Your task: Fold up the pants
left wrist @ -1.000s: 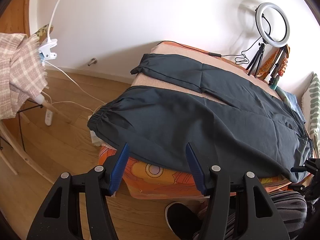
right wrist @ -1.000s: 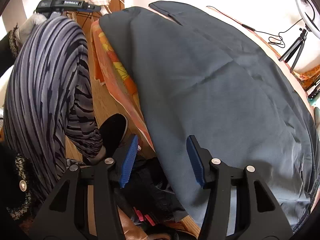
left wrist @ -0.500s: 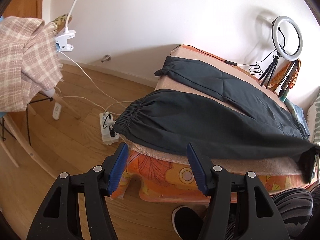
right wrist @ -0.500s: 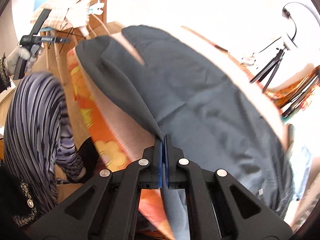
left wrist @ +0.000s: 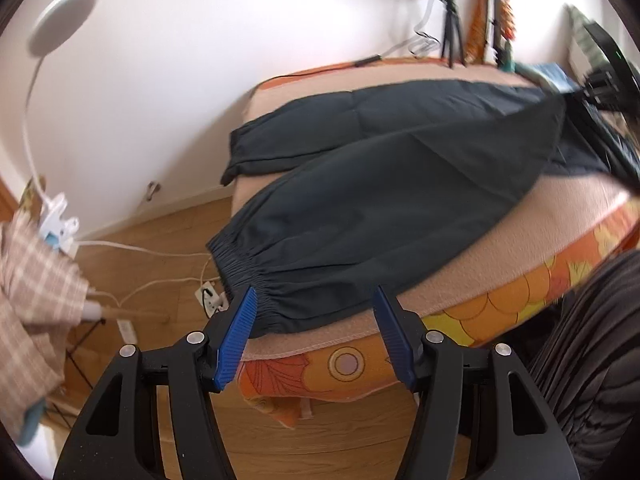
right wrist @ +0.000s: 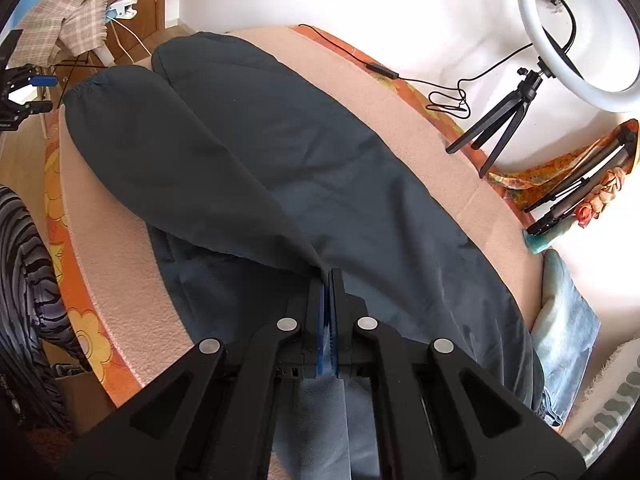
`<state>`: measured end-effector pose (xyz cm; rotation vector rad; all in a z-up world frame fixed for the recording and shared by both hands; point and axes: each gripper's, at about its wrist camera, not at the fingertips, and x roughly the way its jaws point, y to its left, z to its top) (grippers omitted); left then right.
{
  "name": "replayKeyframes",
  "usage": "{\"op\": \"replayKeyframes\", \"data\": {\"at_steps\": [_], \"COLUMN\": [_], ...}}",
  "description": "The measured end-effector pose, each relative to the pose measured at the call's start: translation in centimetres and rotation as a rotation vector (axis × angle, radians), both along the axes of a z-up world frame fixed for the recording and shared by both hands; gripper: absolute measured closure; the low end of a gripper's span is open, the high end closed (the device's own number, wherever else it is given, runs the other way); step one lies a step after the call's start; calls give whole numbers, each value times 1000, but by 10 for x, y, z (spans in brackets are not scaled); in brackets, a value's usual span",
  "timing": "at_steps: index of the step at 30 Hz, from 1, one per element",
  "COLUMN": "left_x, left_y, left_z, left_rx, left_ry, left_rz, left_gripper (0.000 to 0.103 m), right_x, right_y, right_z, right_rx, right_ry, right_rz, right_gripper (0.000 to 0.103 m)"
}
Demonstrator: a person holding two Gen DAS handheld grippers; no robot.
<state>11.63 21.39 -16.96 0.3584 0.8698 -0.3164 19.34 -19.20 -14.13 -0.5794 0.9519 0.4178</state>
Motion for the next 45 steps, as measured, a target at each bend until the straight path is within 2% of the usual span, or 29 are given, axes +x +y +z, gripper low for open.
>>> {"op": "replayKeyframes", "data": {"at_steps": [3, 8, 10, 11, 14, 16, 19, 24, 29, 32, 34, 37, 40, 44, 45], "left_x": [6, 20, 23, 24, 30, 33, 33, 35, 56, 80, 95, 102, 103, 96, 90], "left_y": [-14, -25, -30, -31, -31, -30, -32, -24, -12, -5, -5, -12, -14, -16, -16], "left_z": [-10, -27, -31, -29, -30, -28, -28, -4, 27, 49, 58, 62, 56, 44, 42], "left_rx": [63, 160, 182, 166, 100, 47, 54, -25, -18, -44, -61, -42, -69, -103, -105], "left_ry": [54, 97, 108, 99, 127, 141, 107, 35, -51, -103, -109, -107, -82, -26, -23], "left_rz": [-104, -177, -207, -223, -248, -256, -251, -190, -140, -119, -141, -160, -152, -139, -147], "left_gripper": [43, 43, 49, 51, 71, 91, 99, 100, 101, 101, 101, 101, 101, 100, 99], "right_x": [14, 20, 20, 20, 19, 18, 13, 1, -4, 2, 9, 19, 44, 62, 60], "right_y": [-2, -5, -6, -7, -7, -6, -4, 1, 1, -2, -4, -5, -16, -22, -20], "right_z": [-12, -18, -18, -18, -17, -17, -15, -3, 11, 22, 27, 24, 9, -6, -4], "right_rx": [14, 30, 35, 39, 43, 42, 31, 15, 6, 0, -3, -47, -74, -73, -68], "right_ry": [16, 28, 29, 31, 31, 27, 19, -6, -44, -70, -79, -93, -71, -23, -33], "right_rz": [-19, -30, -33, -36, -42, -40, -25, 6, 14, 8, 6, 9, -46, -57, -50], "right_gripper": [101, 101, 101, 101, 101, 101, 101, 101, 101, 101, 101, 101, 101, 101, 97]}}
